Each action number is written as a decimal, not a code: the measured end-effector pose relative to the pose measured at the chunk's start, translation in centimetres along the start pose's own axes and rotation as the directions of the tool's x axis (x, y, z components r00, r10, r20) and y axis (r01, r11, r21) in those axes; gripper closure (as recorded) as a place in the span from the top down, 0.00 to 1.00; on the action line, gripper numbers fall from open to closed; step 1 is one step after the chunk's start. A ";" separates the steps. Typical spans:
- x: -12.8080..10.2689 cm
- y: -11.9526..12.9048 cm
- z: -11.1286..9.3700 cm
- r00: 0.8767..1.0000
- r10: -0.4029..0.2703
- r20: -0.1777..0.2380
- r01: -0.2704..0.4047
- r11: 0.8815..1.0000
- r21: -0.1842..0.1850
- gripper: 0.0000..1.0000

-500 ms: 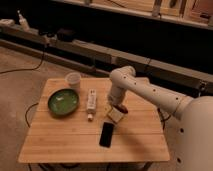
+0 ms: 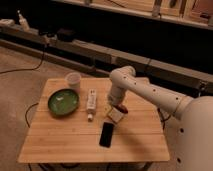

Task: Place the eraser in the ceramic cup

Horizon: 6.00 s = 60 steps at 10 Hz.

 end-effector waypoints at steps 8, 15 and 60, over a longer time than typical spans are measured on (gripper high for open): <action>0.0 0.0 0.0 1.000 0.000 0.000 0.000 1.000 0.000 0.80; 0.1 0.0 -0.2 1.000 0.007 -0.006 -0.007 1.000 -0.003 0.80; -5.8 -4.3 6.8 0.518 0.806 0.286 -0.838 0.545 -0.017 0.13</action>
